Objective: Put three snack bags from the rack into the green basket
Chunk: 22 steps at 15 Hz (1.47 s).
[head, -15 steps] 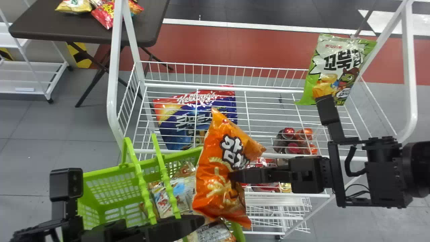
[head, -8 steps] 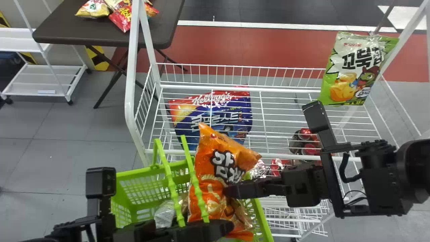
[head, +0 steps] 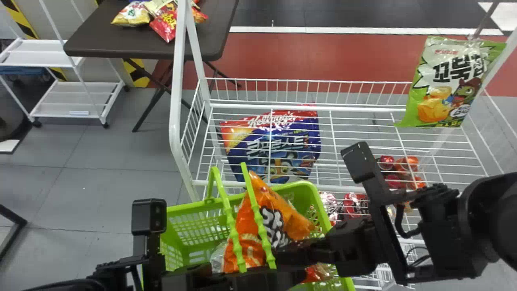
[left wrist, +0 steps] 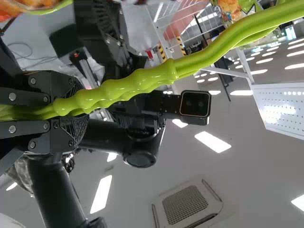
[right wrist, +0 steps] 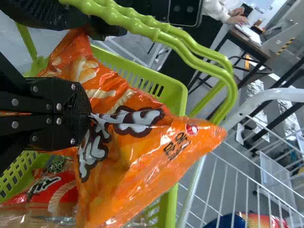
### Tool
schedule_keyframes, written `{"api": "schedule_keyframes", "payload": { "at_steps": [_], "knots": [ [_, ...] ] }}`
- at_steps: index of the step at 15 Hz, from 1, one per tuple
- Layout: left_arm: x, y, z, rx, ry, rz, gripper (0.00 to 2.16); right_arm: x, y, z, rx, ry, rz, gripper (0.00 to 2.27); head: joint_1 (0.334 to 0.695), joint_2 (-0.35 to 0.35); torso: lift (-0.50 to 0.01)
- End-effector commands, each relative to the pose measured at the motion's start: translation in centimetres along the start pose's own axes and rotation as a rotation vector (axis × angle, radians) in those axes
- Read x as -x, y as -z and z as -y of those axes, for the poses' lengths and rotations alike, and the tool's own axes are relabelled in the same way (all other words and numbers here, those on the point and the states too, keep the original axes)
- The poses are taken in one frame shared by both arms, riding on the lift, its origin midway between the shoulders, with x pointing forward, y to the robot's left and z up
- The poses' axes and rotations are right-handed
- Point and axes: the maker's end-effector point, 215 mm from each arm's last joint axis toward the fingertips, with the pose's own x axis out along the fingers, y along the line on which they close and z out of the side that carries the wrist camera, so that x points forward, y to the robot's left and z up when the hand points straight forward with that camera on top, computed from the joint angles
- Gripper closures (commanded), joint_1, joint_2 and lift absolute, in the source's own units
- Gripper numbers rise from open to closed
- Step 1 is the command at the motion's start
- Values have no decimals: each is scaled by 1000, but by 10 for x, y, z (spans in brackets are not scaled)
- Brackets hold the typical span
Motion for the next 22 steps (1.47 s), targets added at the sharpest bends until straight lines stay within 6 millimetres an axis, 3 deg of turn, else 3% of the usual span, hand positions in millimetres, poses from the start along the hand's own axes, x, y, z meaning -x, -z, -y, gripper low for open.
{"api": "schedule_keyframes", "payload": {
  "at_steps": [1, 2, 3, 4, 10, 15, 17, 19, 22],
  "knots": [
    [0, -2, 3, -4, 8, 4, 2148, -7, 17, 3, -14, 12, -34, 1980, 695, 72, 0],
    [1, -2, 2, -3, 4, 7, 2148, -8, 21, 4, -21, 12, -40, 1393, 695, 76, 0],
    [4, -4, 1, -5, -1, 12, 2148, -4, 22, 8, -31, 21, -31, 245, 695, 77, 0],
    [7, -5, 2, 2, -2, 18, 2148, 2, 17, 9, -32, 21, -14, -1, 695, 77, 0],
    [22, -13, 6, 6, -6, 53, 2148, 45, -13, 30, -57, 65, 98, 49, 695, 43, 0],
    [24, -13, 5, 7, -8, 58, 2148, 90, -45, 38, -138, -7, 242, 49, 695, 1, 0],
    [26, -13, 5, 9, -13, 63, 2148, 116, -60, 65, -165, 34, 337, 46, 695, -32, 0],
    [29, -13, 4, 13, -15, 68, 2148, 140, -84, 128, -123, 238, 488, 46, 695, -65, 0],
    [28, -13, 1, 17, -16, 68, 2148, 167, -108, 191, 16, 496, 666, 60, 695, -160, 0]
  ]
}}
